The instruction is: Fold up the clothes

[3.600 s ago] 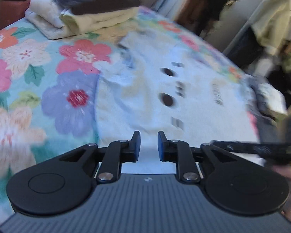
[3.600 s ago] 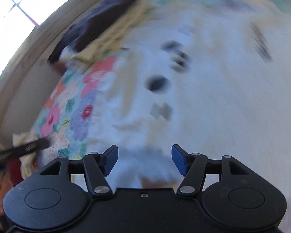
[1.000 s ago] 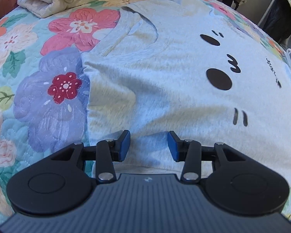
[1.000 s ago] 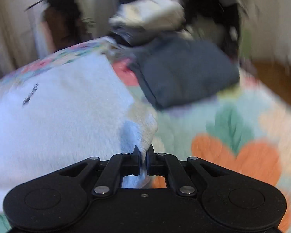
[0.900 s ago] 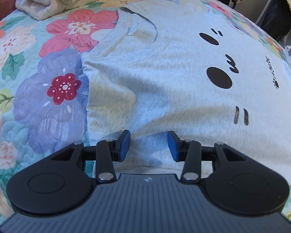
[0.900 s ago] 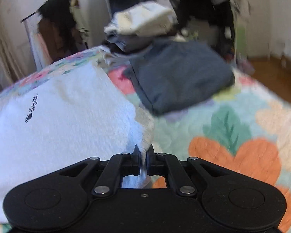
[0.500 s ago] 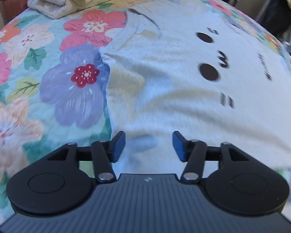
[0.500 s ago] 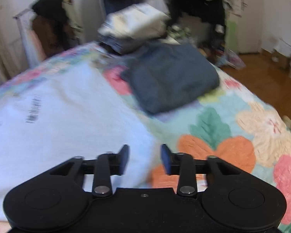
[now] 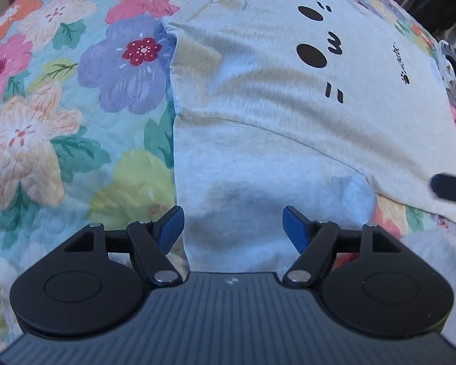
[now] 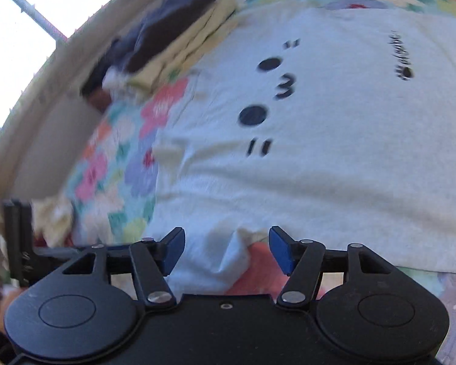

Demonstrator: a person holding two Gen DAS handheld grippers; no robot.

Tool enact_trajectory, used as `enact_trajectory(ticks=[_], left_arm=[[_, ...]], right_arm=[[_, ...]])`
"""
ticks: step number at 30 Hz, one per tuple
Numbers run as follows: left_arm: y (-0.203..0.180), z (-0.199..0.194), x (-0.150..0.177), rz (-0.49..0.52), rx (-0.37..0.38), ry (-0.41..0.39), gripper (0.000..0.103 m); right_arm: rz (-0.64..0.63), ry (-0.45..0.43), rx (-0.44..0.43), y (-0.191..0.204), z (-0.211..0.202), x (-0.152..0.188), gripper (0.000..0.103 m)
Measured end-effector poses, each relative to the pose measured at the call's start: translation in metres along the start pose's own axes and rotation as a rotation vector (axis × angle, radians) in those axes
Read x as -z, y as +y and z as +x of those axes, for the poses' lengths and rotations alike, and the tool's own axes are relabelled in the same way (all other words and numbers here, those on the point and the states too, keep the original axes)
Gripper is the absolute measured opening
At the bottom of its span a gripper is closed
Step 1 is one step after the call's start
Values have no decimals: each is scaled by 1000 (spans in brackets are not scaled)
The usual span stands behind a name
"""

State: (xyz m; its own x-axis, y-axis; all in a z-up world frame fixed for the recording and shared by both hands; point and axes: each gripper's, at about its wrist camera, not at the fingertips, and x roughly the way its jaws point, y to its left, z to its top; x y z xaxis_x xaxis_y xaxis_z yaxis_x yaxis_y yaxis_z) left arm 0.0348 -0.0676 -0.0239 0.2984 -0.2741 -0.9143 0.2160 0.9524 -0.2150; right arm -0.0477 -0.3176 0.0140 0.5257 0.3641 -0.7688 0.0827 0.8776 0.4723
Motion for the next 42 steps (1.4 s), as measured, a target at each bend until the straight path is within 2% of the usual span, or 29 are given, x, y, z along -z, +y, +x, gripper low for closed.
enact_trajectory(ticks=[4, 7, 8, 11, 15, 18, 20, 21, 23, 24, 25, 26, 27, 28, 29, 30, 31, 32, 33, 35, 36, 38, 39, 41, 42], left_arm=[[-7, -10, 0, -41, -20, -21, 71], [-8, -16, 1, -109, -45, -14, 71], [-9, -17, 2, -116, -52, -10, 71], [-20, -14, 1, -53, -78, -12, 72], [-24, -5, -3, -30, -70, -13, 73], [-18, 0, 1, -40, -97, -41, 73], [-8, 3, 5, -55, -118, -42, 73], [0, 5, 7, -82, -114, -31, 73], [15, 13, 12, -142, -87, 12, 78], [22, 19, 16, -178, -65, 40, 87], [29, 26, 19, -214, -39, 71, 95], [35, 35, 23, -254, 1, 110, 96], [40, 42, 27, -285, 31, 129, 97], [41, 43, 31, -295, 37, 116, 97], [38, 41, 34, -271, 40, 82, 97], [34, 39, 37, -242, 44, 48, 85], [29, 34, 39, -190, 54, 21, 51], [26, 29, 40, -167, 69, 24, 31], [25, 24, 41, -154, 91, 27, 6], [34, 5, 42, -210, 185, 6, 6], [33, -5, 43, -186, 172, -19, 6], [29, -17, 47, -121, 116, -44, 6], [27, -15, 49, -106, 97, -25, 6], [27, -6, 54, -110, 68, 2, 6], [27, -3, 56, -115, 72, 10, 6]], right_arm=[[123, -23, -14, 0, 18, 9, 68], [368, -24, -106, -17, 32, 33, 68], [369, -20, -77, -15, 32, 37, 68], [230, -44, -15, 4, 16, 38, 68], [116, -101, -7, 5, -14, 45, 68], [125, -128, -34, -4, -8, 53, 68], [162, -115, -74, -12, 14, 52, 68], [155, -102, -67, -13, 27, 48, 67], [97, -99, -29, -11, 48, 42, 67], [56, -106, -3, -9, 58, 40, 66], [20, -107, 27, -8, 66, 39, 65], [7, -86, 65, -8, 74, 41, 59], [15, -52, 87, -10, 80, 43, 49], [24, -38, 85, -12, 82, 46, 42], [32, -42, 62, -13, 81, 49, 25], [45, -41, 32, -13, 78, 51, 10], [57, -42, 3, -14, 75, 52, 10], [74, -50, -27, -13, 67, 53, 9], [114, -58, -75, -14, 56, 55, 9], [170, -101, -231, -14, 29, 60, 8], [129, -106, -215, -10, 20, 63, 3], [20, -61, -58, -2, 19, 70, 3], [14, -17, -3, -5, 28, 76, 4], [96, 57, -14, -18, 45, 84, 3], [97, 53, -24, -17, 45, 84, 3]])
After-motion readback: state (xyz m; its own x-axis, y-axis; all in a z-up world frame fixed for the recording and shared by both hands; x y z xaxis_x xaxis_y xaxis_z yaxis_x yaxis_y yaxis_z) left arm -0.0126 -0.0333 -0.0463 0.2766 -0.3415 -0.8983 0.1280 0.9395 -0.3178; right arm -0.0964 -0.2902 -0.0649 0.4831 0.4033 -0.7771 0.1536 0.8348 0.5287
